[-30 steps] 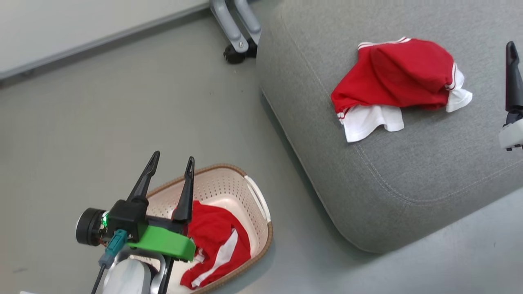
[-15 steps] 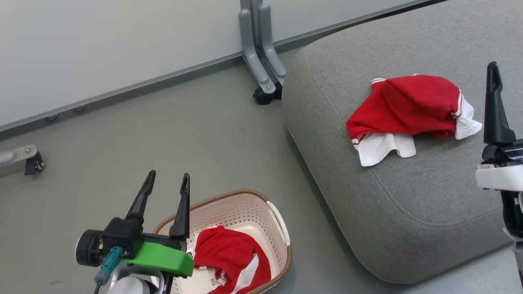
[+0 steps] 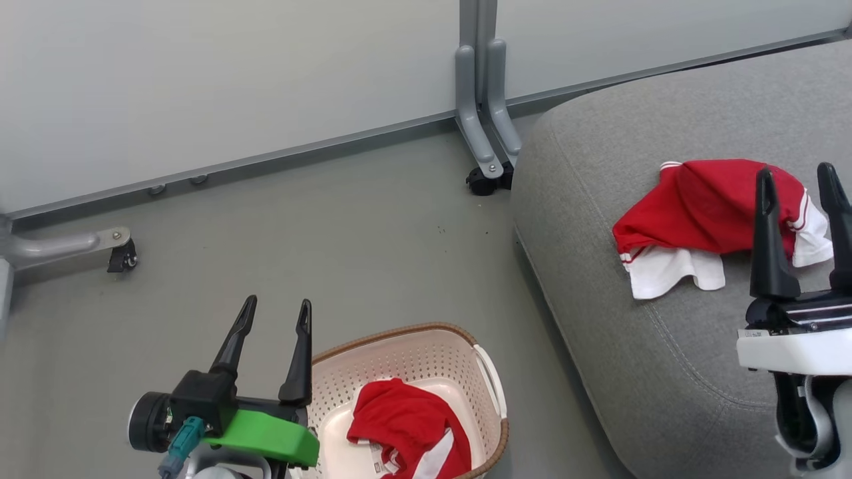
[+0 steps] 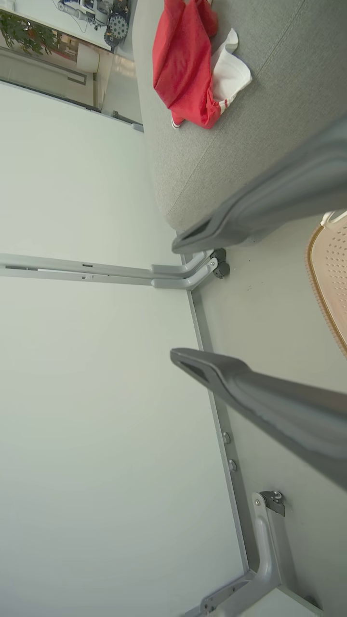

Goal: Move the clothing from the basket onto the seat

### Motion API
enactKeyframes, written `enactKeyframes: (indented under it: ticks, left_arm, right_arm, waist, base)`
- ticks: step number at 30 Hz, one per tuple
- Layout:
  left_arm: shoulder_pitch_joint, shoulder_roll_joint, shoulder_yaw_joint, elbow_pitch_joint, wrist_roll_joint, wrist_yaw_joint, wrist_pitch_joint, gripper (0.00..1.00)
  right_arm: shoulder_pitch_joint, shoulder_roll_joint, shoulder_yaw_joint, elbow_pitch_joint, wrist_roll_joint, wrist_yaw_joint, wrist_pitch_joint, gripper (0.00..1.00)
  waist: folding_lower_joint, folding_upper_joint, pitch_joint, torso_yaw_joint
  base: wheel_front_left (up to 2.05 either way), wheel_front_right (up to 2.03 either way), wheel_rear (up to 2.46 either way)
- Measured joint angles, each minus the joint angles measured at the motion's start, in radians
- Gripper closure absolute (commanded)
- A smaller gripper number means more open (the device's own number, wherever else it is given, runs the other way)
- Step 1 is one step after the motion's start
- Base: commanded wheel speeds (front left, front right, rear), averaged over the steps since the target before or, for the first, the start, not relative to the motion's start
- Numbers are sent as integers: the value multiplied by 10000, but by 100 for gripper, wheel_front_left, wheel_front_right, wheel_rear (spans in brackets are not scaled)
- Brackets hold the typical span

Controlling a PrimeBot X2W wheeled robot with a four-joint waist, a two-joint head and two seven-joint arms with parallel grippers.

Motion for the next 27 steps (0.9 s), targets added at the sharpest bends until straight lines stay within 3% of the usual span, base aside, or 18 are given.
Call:
enactKeyframes:
  ticks: [12, 27]
  left_arm:
    - [155, 0, -56, 96, -148, 88, 0, 0]
    - [616, -4, -134, 510, -270, 297, 0, 0]
  right_arm:
    - [1185, 915, 286, 832, 209, -8, 0, 0]
    - [1777, 1108, 1162, 1574, 29, -8, 0, 0]
  waist:
    - [0, 0, -189, 594]
    - [0, 0, -394, 1949]
  base:
    - [0, 0, 0]
    - [0, 0, 0]
